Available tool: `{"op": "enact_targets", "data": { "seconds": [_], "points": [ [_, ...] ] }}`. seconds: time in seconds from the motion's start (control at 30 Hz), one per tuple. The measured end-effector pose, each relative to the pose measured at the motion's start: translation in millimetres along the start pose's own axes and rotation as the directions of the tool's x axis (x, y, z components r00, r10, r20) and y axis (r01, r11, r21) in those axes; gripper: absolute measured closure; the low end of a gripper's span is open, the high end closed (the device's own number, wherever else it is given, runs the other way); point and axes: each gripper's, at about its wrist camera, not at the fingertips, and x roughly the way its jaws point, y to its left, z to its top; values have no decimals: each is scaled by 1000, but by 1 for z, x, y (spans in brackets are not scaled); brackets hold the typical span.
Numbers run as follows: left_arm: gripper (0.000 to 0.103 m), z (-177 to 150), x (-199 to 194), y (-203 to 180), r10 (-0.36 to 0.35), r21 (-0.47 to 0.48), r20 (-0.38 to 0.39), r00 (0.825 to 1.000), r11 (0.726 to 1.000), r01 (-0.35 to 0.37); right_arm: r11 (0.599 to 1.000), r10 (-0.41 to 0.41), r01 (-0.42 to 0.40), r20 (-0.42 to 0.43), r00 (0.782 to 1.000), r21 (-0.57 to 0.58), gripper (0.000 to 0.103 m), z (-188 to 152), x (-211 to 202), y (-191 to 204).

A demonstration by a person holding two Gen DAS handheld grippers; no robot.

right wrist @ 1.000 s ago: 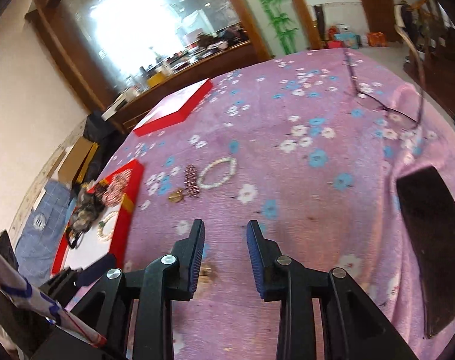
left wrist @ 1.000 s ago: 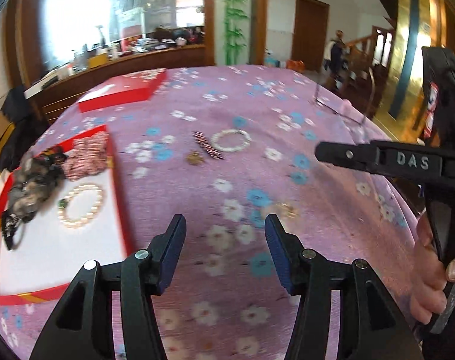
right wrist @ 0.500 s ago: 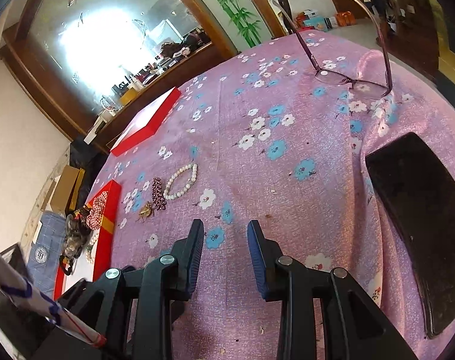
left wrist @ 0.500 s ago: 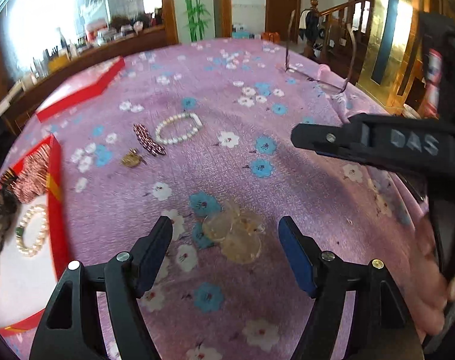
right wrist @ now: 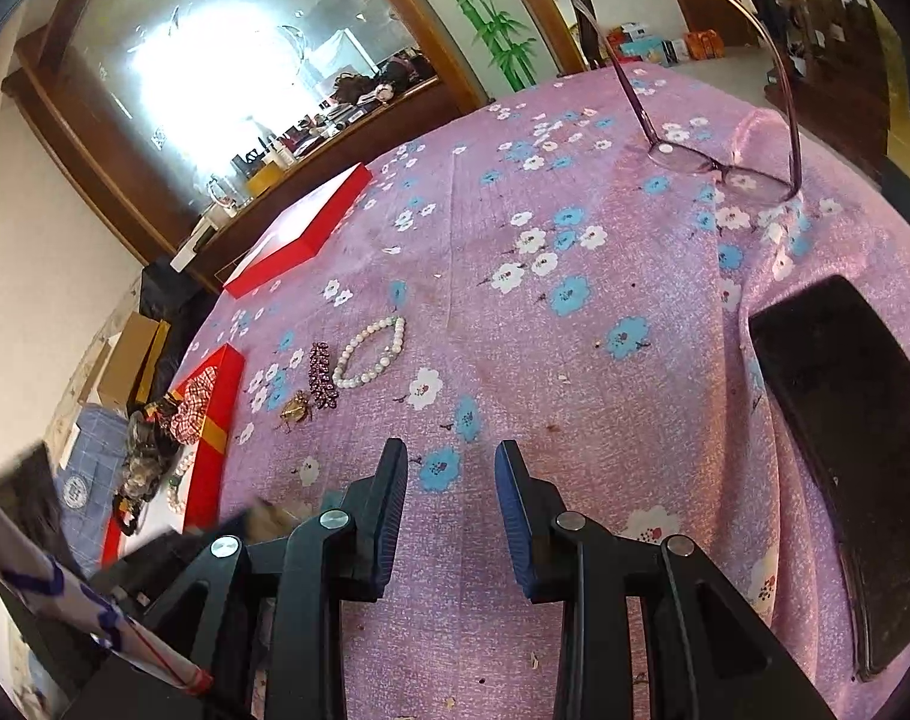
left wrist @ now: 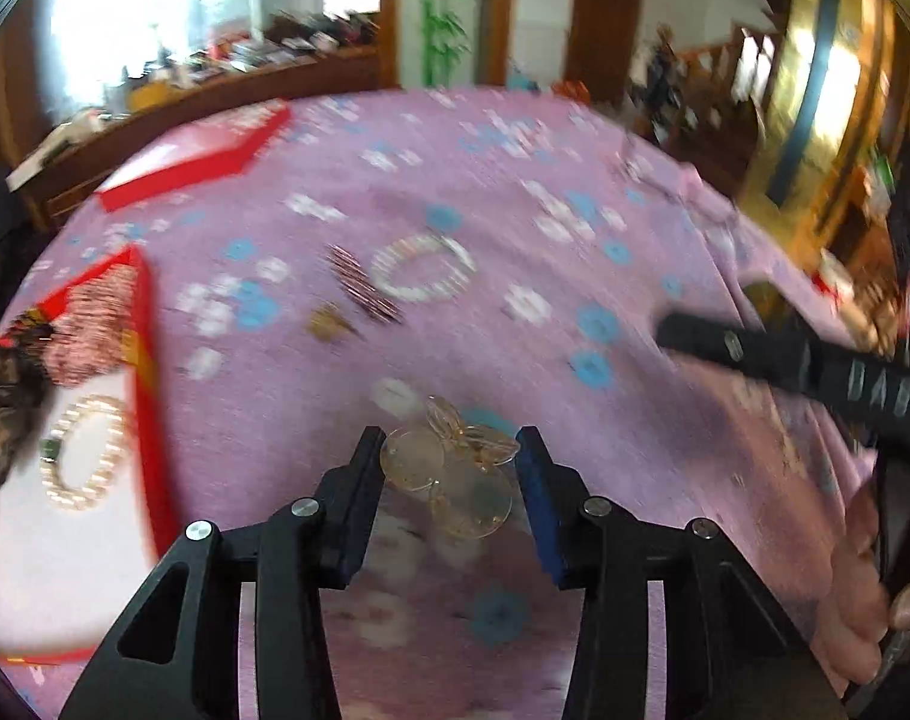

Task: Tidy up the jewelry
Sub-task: 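Grasp the clear plastic claw clip with the left gripper, then grasp the pale green bead bracelet with the right gripper while the left gripper holds the clip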

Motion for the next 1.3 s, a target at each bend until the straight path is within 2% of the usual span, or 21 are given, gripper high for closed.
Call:
{"op": "enact_targets", "data": {
  "seconds": [0.13, 0.23, 0.37, 0.47, 0.53, 0.6, 0.83, 0.93, 1.0, 1.03, 1.13, 1.2, 1.3],
  "points": [
    [60, 4, -17, 30, 110, -89, 117, 987, 991, -100, 999, -6, 5, -25, 1000, -40, 71, -1, 1, 10],
    [60, 1, -21, 43, 82, -148, 142, 986, 987, -61, 998, 21, -25, -76, 997, -57, 70, 7, -2, 24],
    [60, 3, -22, 48, 61, -174, 160, 985, 984, -32, 995, 1, -11, -101, 995, -101, 70, 30, 1, 47],
    [60, 4, -17, 55, 45, -202, 146, 988, 979, -15, 994, -18, 2, -149, 989, -105, 72, 50, 30, 56],
    [60, 5, -17, 56, 43, -206, 148, 988, 978, -12, 996, -30, 13, -190, 981, -93, 78, 57, 54, 57],
    [60, 6, -17, 56, 38, -204, 147, 988, 979, -7, 997, -45, 28, -225, 973, -76, 79, 63, 79, 58],
    [60, 7, -17, 57, 23, -200, 152, 988, 980, 8, 982, -170, 140, -257, 951, -130, 86, 72, 128, 63],
    [60, 5, -17, 57, 22, -205, 153, 988, 979, 10, 960, -227, 180, -219, 949, -214, 87, 69, 131, 73],
    [60, 5, -18, 57, 18, -206, 154, 988, 978, 15, 932, -269, 209, -179, 946, -295, 98, 64, 133, 80],
    [60, 5, -18, 58, 16, -208, 156, 988, 978, 17, 927, -275, 215, -168, 947, -307, 98, 64, 133, 81],
    [60, 5, -18, 61, 5, -217, 158, 987, 976, 30, 958, -190, 146, -165, 968, -248, 98, 71, 122, 73],
    [61, 4, -18, 62, 3, -223, 158, 987, 974, 33, 966, -136, 109, -103, 985, -234, 98, 79, 102, 72],
    [61, 4, -16, 64, -12, -232, 158, 987, 972, 49, 978, -69, 62, -32, 997, -197, 98, 88, 78, 71]
  ]
}}
